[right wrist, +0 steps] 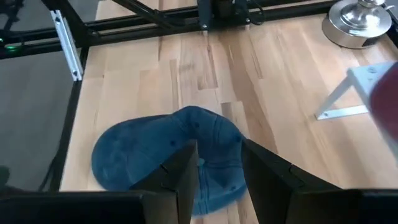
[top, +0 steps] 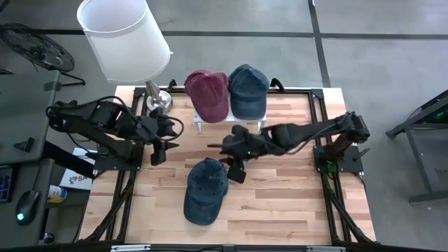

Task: Pick & Place hat
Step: Stack the blue cap on top of the blue cap on the shelf

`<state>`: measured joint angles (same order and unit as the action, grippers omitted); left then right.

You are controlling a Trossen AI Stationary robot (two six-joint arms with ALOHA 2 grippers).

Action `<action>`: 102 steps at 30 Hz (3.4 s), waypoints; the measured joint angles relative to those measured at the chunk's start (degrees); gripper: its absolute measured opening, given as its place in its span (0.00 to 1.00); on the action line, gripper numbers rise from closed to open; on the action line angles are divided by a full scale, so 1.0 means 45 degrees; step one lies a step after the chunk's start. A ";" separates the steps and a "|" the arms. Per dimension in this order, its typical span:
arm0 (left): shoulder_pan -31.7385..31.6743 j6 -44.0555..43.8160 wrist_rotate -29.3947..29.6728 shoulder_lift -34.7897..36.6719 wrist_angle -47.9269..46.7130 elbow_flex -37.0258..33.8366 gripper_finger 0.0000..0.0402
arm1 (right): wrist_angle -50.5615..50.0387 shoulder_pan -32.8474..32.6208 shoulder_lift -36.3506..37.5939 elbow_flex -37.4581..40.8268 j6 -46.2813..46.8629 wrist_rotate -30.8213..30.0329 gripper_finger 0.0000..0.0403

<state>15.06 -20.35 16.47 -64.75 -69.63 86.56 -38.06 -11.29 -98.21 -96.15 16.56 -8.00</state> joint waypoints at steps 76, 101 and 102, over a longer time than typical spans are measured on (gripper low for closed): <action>0.3990 -0.3060 0.1659 0.9097 1.0073 -1.3789 0.42 | -0.0855 -0.0479 -0.6849 -0.3257 0.1142 0.0204 0.54; 0.3994 -0.2867 0.1082 0.9090 0.9999 -1.3789 0.42 | -0.1245 -0.0715 -0.7688 -0.3238 0.0271 -0.1257 0.54; 0.3993 -0.2871 0.1046 0.9097 0.9994 -1.3789 0.42 | -0.1192 -0.0687 -0.7707 -0.3238 0.0271 -0.1326 0.54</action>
<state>33.03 -33.27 21.17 -23.81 -24.65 24.51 -43.43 -14.38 -132.90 -110.72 17.78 -13.97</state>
